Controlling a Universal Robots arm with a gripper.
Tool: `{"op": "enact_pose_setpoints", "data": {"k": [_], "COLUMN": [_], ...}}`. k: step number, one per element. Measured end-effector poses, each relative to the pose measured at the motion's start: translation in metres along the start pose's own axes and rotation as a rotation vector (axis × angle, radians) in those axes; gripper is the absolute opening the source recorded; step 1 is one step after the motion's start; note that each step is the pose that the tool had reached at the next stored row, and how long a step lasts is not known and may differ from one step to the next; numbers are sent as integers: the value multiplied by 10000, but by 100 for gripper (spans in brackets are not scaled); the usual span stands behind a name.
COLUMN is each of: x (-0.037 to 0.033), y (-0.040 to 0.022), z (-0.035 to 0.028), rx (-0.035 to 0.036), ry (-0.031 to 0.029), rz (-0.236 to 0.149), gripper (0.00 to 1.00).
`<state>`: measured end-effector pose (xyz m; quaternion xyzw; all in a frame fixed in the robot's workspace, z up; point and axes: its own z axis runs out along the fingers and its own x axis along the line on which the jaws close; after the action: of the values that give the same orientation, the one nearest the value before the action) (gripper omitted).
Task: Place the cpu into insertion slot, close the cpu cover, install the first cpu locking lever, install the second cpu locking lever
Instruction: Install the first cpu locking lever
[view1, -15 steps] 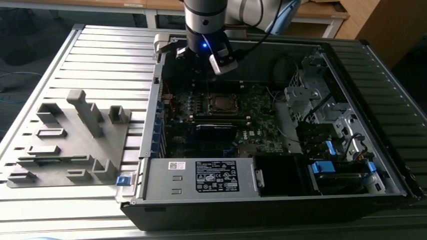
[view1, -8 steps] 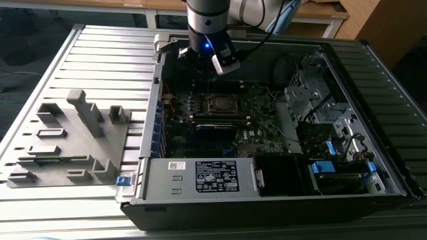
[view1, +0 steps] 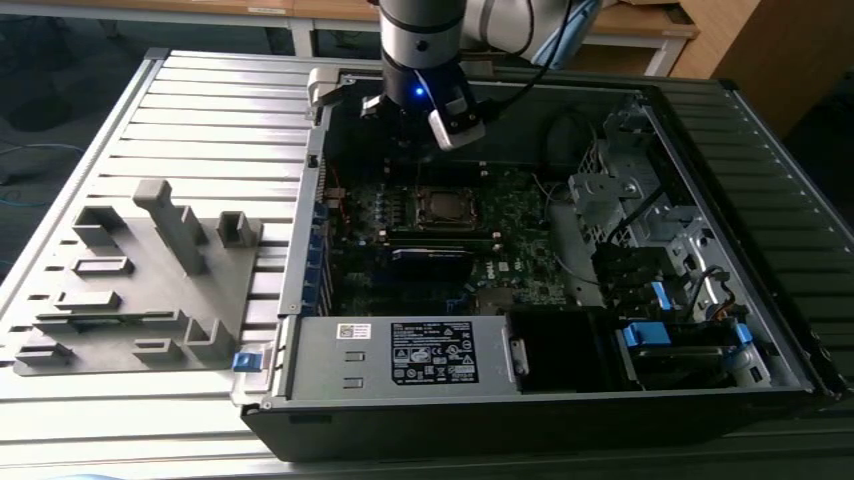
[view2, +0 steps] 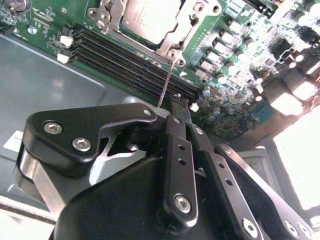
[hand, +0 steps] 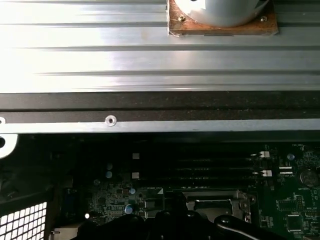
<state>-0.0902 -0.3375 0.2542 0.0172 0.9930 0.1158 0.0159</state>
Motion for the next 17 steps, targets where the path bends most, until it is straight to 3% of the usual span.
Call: {"op": "enact_pose_setpoints", "data": {"k": [17], "x": [-41], "y": [-3], "z": [20], "rx": [3], "ry": [3], "rz": [-1], "gripper": [11]}}
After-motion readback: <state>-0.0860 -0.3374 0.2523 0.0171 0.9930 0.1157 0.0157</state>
